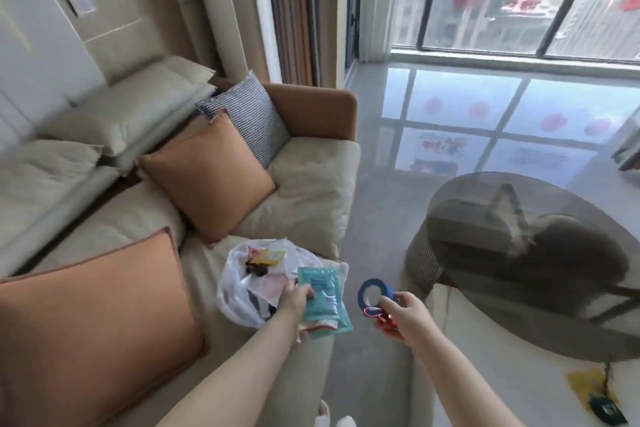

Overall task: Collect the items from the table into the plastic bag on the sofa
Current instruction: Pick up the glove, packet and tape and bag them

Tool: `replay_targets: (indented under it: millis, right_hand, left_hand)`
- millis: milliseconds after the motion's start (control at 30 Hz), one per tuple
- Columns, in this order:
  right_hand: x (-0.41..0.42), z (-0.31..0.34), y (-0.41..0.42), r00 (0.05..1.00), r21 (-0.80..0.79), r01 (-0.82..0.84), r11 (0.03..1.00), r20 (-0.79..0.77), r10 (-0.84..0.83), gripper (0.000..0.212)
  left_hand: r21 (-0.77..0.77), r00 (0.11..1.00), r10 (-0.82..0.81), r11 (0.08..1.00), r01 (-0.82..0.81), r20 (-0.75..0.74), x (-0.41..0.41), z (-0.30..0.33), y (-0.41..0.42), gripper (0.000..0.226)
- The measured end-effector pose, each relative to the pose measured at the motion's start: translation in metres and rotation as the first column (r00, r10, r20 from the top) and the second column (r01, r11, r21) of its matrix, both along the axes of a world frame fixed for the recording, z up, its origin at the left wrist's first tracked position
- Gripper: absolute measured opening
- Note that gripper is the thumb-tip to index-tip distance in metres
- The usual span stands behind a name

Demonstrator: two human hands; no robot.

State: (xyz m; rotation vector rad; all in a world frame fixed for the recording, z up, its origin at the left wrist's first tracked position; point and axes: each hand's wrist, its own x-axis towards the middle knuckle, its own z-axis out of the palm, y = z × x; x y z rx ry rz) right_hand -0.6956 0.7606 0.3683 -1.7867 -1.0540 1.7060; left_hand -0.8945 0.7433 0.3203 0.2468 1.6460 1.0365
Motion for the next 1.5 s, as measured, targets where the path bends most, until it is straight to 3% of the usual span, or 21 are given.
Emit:
replay_targets:
  millis: [233,367,667,833,900,967,1067,1167,1300,1400,1500]
  right_hand:
    - [-0.084,-0.019,0.05,0.985,-0.055,-0.146,0.988,0.088,0.151,0.003]
    - [-0.134,-0.037,0.079,0.969,-0.108,-0.204,0.973,0.121,0.216,0.009]
    - [-0.208,-0.073,0.126,0.896,-0.224,-0.328,0.918,0.234,0.377,0.003]
    - [-0.233,-0.101,0.149,0.814,-0.314,-0.415,0.854,0.289,0.503,0.008]
    - [-0.243,-0.113,0.157,0.768,-0.358,-0.442,0.823,0.323,0.553,0.008]
    - [-0.254,-0.128,0.163,0.694,-0.358,-0.492,0.794,0.388,0.606,0.007]
    - [-0.268,-0.148,0.173,0.582,-0.313,-0.601,0.736,0.46,0.671,0.017]
    - [-0.278,-0.159,0.177,0.543,-0.317,-0.679,0.663,0.392,0.743,0.03]
    - [-0.281,-0.169,0.178,0.442,-0.31,-0.775,0.551,0.356,0.823,0.039]
    - [-0.277,-0.166,0.178,0.42,-0.343,-0.768,0.541,0.367,0.83,0.039]
    - [-0.271,-0.152,0.181,0.429,-0.35,-0.76,0.548,0.365,0.826,0.039]
  left_hand:
    - [-0.098,0.991,0.134,0.986,-0.136,-0.03,-0.093,-0.001,0.005,0.052]
    - [-0.151,0.971,0.219,0.961,-0.231,-0.094,-0.131,-0.006,0.02,0.036]
    - [-0.228,0.962,0.208,0.942,-0.245,-0.178,-0.178,-0.045,0.049,0.032]
    - [-0.346,0.964,0.178,0.907,-0.239,-0.199,-0.184,-0.075,0.063,0.032]
    - [-0.41,0.963,0.182,0.877,-0.25,-0.198,-0.182,-0.069,0.072,0.022]
    - [-0.465,0.964,0.14,0.854,-0.232,-0.225,-0.183,-0.073,0.084,0.015]
    - [-0.478,0.965,0.064,0.859,-0.183,-0.254,-0.188,-0.091,0.103,0.027]
    - [-0.449,0.959,-0.005,0.884,-0.128,-0.284,-0.191,-0.105,0.118,0.019]
    - [-0.536,0.951,-0.129,0.843,-0.043,-0.279,-0.193,-0.11,0.12,0.039]
    - [-0.58,0.937,-0.218,0.814,0.021,-0.272,-0.191,-0.104,0.113,0.049]
    - [-0.567,0.907,-0.341,0.81,0.151,-0.245,-0.185,-0.088,0.111,0.042]
